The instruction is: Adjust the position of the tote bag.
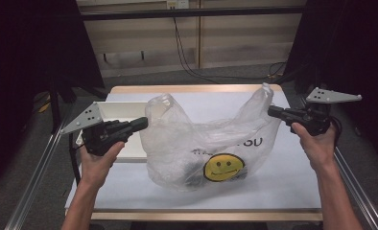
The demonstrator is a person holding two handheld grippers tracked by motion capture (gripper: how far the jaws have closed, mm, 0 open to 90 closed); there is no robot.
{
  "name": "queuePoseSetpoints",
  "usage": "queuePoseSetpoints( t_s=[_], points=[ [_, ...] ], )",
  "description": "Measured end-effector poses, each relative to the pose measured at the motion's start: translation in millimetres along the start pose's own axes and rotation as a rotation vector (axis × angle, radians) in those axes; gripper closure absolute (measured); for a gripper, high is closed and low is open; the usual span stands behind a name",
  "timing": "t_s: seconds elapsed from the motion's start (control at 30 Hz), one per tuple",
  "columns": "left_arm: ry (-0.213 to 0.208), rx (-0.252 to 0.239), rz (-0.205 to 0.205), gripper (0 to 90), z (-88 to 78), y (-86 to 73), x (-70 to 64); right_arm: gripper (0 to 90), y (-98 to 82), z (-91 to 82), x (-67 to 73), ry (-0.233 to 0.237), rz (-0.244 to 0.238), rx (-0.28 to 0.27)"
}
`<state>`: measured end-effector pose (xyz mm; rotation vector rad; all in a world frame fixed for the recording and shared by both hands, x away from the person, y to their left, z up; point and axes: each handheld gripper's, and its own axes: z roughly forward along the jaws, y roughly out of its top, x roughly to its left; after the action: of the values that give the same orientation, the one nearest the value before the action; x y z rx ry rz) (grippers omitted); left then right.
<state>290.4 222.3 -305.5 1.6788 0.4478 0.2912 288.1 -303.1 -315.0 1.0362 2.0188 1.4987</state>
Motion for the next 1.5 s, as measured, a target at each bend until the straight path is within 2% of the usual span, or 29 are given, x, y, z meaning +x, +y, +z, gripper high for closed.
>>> queuePoseSetpoints(
  t_s=[0.17, 0.3, 0.4, 0.5, 0.63, 0.67, 0.73, 0.83, 0.9, 0.93, 1.0, 1.1, 1.2, 1.3, 1.43, 1.5],
  points=[
    [-0.053, -0.015, -0.009, 90.0, -13.2, -2.3, -10.2, 90.0, -5.0, -8.9, 1.6, -0.018, -0.008, 0.006],
    [-0.089, -0.031, -0.007, 90.0, -21.4, -3.5, -21.8, 90.0, -10.1, -13.4, 14.2, -0.027, -0.041, 0.026],
    [-0.108, -0.012, 0.008, 90.0, -22.0, -7.3, -29.8, 90.0, -13.8, -15.7, 20.6, -0.025, -0.051, 0.03],
    [-0.132, 0.067, 0.034, 90.0, -20.4, -18.6, -37.7, 90.0, -18.5, -17.9, 20.5, -0.032, -0.047, 0.039],
    [-0.134, 0.152, 0.045, 90.0, -18.3, -33.1, -47.4, 90.0, -28.9, -16.0, 17.2, -0.039, -0.033, 0.071],
    [-0.124, 0.17, 0.055, 90.0, -17.7, -34.6, -49.2, 90.0, -32.7, -14.1, 16.3, -0.042, -0.037, 0.087],
    [-0.116, 0.194, 0.061, 90.0, -15.5, -38.5, -47.5, 90.0, -37.5, -10.0, 16.5, -0.048, -0.033, 0.111],
    [-0.13, 0.222, 0.047, 90.0, -10.5, -49.8, -42.4, 90.0, -48.2, -1.9, 14.2, -0.051, -0.024, 0.142],
    [-0.145, 0.268, 0.053, 90.0, -6.1, -59.7, -40.9, 90.0, -55.8, 2.3, 11.5, -0.052, -0.018, 0.168],
    [-0.134, 0.298, 0.061, 90.0, -3.4, -65.5, -40.5, 90.0, -58.5, 3.5, 10.4, -0.05, -0.015, 0.173],
    [-0.153, 0.323, 0.044, 90.0, -0.4, -74.0, -38.2, 90.0, -65.8, 7.2, 8.5, -0.048, -0.004, 0.196],
    [-0.132, 0.382, 0.063, 90.0, 4.1, -82.7, -39.4, 90.0, -74.2, 9.2, 8.1, -0.047, 0.003, 0.212],
    [-0.14, 0.407, 0.057, 90.0, 8.0, -92.1, -39.2, 90.0, -84.6, 12.3, 6.7, -0.047, 0.021, 0.239],
    [-0.151, 0.424, 0.029, 90.0, 13.4, -105.9, -39.1, 90.0, -97.8, 16.7, 5.7, -0.054, 0.041, 0.265],
    [-0.161, 0.502, 0.042, 90.0, 24.0, -123.4, -43.5, 90.0, -110.9, 24.9, 5.6, -0.065, 0.029, 0.327],
    [-0.148, 0.554, 0.06, 90.0, 29.3, -132.2, -44.6, 90.0, -116.6, 27.6, 5.0, -0.067, 0.038, 0.344]
  ],
)
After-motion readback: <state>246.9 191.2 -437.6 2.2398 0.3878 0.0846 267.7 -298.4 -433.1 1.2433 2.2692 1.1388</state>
